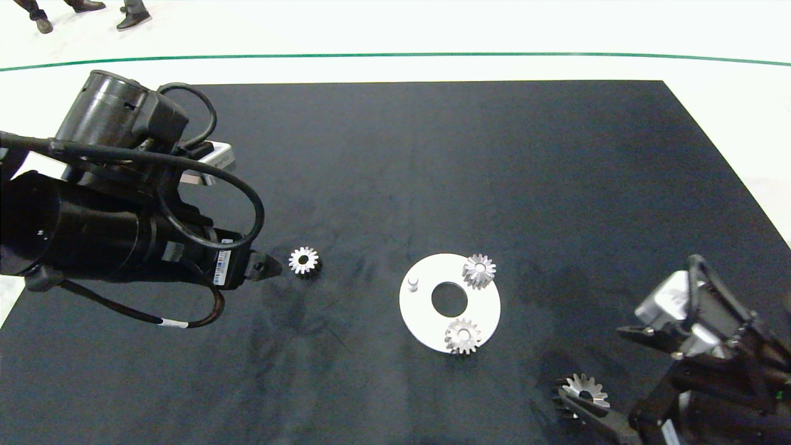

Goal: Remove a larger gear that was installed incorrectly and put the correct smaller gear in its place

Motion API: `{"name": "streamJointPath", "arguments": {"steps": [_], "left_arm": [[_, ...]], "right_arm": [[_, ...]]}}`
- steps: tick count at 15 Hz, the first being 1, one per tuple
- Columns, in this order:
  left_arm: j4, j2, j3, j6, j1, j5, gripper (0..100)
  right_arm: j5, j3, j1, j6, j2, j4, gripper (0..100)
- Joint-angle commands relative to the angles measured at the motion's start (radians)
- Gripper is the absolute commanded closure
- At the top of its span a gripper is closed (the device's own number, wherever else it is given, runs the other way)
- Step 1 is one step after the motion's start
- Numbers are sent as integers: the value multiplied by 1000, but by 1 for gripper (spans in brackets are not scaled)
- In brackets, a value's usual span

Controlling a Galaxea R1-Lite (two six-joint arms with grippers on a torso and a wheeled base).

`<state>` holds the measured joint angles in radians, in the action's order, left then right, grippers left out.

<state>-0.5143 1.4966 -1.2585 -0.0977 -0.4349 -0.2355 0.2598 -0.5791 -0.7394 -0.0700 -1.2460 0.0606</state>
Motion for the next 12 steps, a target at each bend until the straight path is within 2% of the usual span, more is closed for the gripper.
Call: {"name": "streamJointPath", "arguments": {"steps": [1, 3, 4, 6, 10, 12], "left_arm": [[33, 83, -2, -2, -56, -2, 0], [40, 168, -15, -2, -107, -5, 0], [49, 202, -33, -1, -123, -16, 0], [76, 258, -81, 7, -137, -33, 0], [82, 277, -102, 98, -127, -45, 0], [83, 275, -102, 130, -105, -48, 0]], "right_arm": [[3, -156, -2, -117, 359, -81, 0], [-1, -211, -6, -205, 461, -97, 0], [-1, -232, -5, -221, 481, -101, 0], [-1, -254, -5, -223, 497, -102, 0], [1, -255, -5, -225, 514, -102, 0], [1, -255, -5, -225, 514, -104, 0]]}}
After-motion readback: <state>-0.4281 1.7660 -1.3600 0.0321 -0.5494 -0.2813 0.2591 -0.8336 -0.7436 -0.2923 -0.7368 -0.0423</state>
